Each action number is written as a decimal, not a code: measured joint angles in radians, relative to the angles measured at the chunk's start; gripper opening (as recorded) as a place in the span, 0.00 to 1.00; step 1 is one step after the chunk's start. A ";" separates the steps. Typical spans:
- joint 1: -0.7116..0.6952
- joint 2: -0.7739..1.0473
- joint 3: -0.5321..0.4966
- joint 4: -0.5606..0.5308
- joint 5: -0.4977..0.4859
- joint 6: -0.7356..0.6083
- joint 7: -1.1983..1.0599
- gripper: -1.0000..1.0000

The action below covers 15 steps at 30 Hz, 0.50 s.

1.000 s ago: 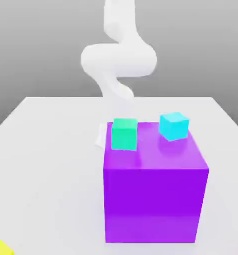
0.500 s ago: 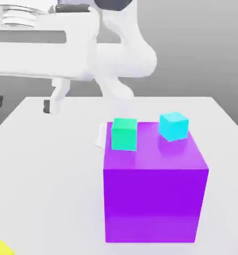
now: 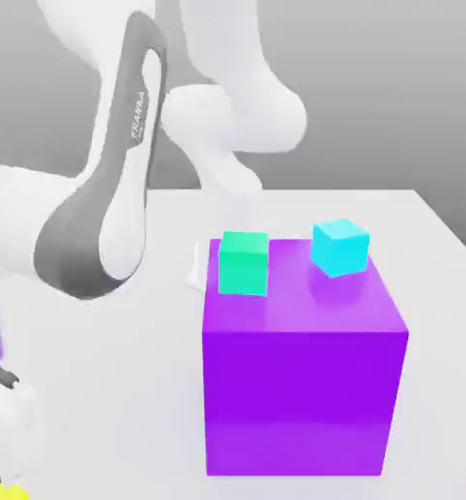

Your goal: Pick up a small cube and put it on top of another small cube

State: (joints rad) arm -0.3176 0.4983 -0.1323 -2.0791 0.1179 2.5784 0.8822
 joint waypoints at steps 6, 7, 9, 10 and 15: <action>-0.017 0.104 0.018 0.023 0.021 0.074 -0.013 0.00; -0.017 0.104 0.018 0.023 0.021 0.074 -0.014 0.00; -0.020 0.120 0.021 0.027 0.025 0.086 -0.016 0.00; -0.018 0.110 0.018 0.025 0.023 0.078 -0.015 0.00; 0.011 -0.046 -0.002 -0.017 -0.015 -0.035 -0.003 0.00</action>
State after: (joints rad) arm -0.3064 0.4526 -0.1344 -2.0964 0.1028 2.5433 0.8789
